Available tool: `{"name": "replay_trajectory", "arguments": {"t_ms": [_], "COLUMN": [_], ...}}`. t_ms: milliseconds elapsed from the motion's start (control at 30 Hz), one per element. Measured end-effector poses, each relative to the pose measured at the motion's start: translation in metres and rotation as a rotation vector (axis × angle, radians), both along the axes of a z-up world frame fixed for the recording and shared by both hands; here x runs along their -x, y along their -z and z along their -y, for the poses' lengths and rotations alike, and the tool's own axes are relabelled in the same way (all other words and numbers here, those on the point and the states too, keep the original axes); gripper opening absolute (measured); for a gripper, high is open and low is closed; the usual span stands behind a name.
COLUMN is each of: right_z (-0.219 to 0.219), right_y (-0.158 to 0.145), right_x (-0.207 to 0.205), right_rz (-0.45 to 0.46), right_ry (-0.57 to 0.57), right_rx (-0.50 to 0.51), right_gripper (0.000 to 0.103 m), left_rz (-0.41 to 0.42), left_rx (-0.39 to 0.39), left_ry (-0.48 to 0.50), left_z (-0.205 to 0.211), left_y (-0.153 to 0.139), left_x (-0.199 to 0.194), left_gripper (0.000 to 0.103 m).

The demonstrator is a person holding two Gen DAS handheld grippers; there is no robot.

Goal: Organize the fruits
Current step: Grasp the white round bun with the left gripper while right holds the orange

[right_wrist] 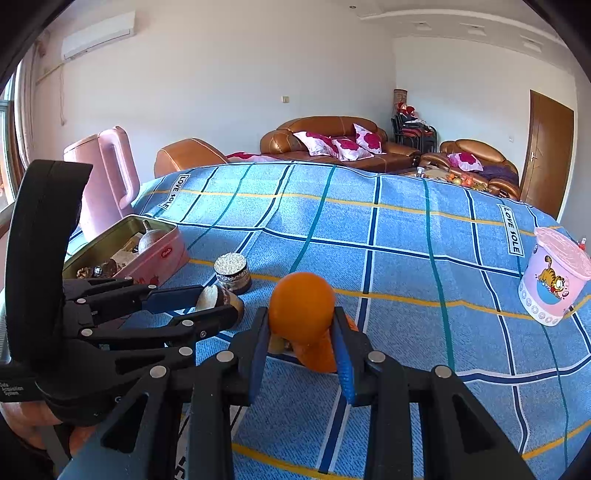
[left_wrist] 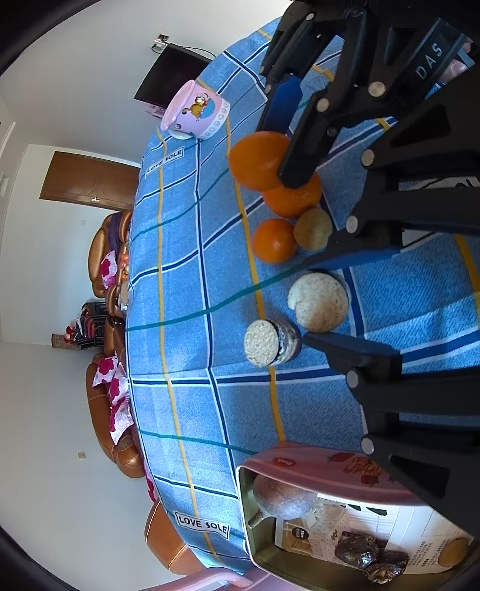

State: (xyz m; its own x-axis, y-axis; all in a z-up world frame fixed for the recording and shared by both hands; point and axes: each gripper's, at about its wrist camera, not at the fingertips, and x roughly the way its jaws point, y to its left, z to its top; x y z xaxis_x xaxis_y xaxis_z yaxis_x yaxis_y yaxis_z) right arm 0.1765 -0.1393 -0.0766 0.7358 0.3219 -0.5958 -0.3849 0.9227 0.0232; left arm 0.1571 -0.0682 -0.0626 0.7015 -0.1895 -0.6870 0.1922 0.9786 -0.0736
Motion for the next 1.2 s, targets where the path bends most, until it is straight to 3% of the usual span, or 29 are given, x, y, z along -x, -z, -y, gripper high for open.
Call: {"name": "replay_trajectory", "arguments": {"t_ms": [533,1200], "right_z": [-0.004,0.000], "right_y": [-0.005,-0.008], "right_x": [0.010,0.021], "right_rz": [0.052,0.105], "right_ry": [-0.015,-0.019], "right_rx": [0.020,-0.001], "right_gripper": [0.035,0.035], "left_rz": [0.093,0.150], "left_rx": [-0.011,-0.001], "left_ry": [-0.007,-0.032], "left_z": [-0.001,-0.005], "left_y": [-0.010,-0.017], "left_x": [0.013,0.022], "left_gripper": [0.035,0.035]}}
